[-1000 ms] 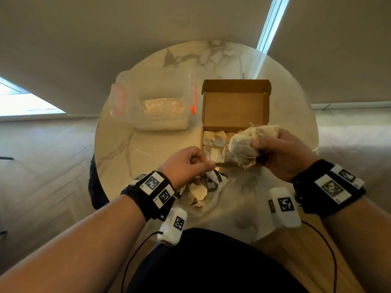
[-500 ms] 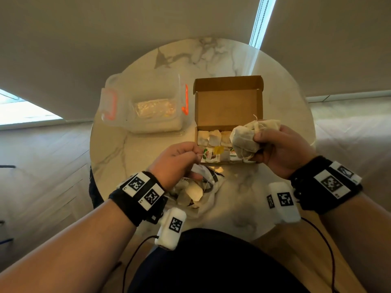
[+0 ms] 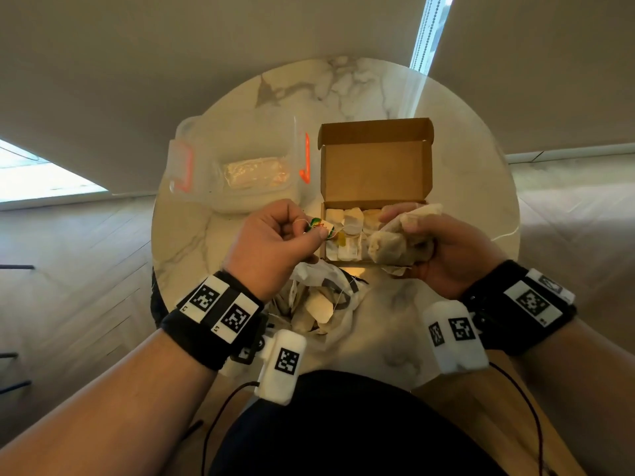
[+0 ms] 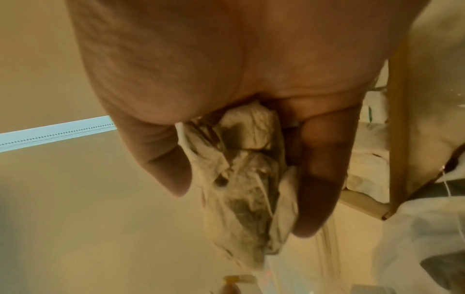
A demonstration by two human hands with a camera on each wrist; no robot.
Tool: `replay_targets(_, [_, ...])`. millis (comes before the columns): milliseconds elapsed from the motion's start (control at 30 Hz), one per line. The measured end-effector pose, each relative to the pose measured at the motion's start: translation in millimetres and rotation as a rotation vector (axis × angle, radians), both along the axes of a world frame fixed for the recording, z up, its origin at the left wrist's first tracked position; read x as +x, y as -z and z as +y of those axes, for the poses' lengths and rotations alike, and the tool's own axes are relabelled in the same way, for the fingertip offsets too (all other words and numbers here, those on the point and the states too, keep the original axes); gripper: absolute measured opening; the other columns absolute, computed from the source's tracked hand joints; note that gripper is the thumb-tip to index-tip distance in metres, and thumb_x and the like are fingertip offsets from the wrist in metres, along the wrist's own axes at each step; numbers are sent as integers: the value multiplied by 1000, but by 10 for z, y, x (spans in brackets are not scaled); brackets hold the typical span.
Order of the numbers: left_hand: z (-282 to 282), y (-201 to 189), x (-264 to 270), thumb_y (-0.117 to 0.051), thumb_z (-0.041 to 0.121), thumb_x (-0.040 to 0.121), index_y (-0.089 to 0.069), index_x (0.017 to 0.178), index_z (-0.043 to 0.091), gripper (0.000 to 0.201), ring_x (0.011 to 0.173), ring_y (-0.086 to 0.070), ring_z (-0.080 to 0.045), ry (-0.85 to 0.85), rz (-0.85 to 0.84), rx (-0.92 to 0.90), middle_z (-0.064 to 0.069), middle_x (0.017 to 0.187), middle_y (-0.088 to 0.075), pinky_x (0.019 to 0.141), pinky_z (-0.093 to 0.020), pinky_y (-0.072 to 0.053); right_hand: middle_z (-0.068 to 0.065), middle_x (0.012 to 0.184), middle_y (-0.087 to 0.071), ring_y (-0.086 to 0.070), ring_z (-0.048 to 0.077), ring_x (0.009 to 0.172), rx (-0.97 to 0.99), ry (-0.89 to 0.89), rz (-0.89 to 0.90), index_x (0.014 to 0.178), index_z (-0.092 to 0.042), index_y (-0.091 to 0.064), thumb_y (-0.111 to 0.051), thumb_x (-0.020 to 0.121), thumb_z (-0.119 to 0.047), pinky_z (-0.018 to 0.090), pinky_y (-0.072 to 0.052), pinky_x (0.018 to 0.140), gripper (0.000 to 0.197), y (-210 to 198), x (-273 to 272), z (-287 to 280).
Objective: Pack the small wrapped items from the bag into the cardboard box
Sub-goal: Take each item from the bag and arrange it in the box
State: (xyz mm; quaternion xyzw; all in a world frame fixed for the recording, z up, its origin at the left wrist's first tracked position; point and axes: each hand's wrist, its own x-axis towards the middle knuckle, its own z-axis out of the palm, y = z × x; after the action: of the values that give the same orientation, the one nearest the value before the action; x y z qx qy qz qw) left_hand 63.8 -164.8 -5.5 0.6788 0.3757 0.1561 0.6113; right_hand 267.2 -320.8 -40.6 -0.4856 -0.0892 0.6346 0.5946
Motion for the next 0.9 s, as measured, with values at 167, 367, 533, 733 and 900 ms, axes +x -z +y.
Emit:
replay_targets(167, [-23,-100,7,-78,-3,88,-49,75,16,36,62,-53,-27,1,23,76,-1,58,-49,66,-41,-65,8,99,-75,-72,26,91,-89,-1,-141,97,-16,-74,-63,99,-42,36,-60,69,28,-41,-159,146])
replay_targets(367, [-11,-180,17,-84,14,80,-55,74,24,31,65,-54,-55,15,31,82,-30,69,-55,71,-69,-58,-3,97,-79,-75,13,88,13,-150,-445,116,-20,-74,-61,103,-24,25,-60,70,19,-258,-310,314])
replay_targets(533, [19,-192,32,-85,14,85,-55,76,19,32,67,-66,-37,66,123,115,-21,73,-66,70,-62,-61,-10,92,-77,-74,4,84,-1,-210,-756,105,-26,-74,-76,92,-33,18,-58,68,14,-345,-365,391])
replay_targets(733, [42,-205,-9,-78,7,90,-53,79,13,28,89,-78,-15,105,195,60,-6,82,-78,74,-46,-65,-8,85,-75,-71,3,79,-15,-159,-853,93,-23,-76,-76,93,-30,13,-53,65,7,-365,-377,415])
replay_targets(900, [44,-261,-41,-72,27,81,-56,80,21,18,83,-71,-43,134,221,133,-1,86,-78,74,-60,-61,-8,86,-76,-70,1,78,-47,-189,-817,95,-20,-76,-74,94,-30,12,-52,65,10,-390,-386,408])
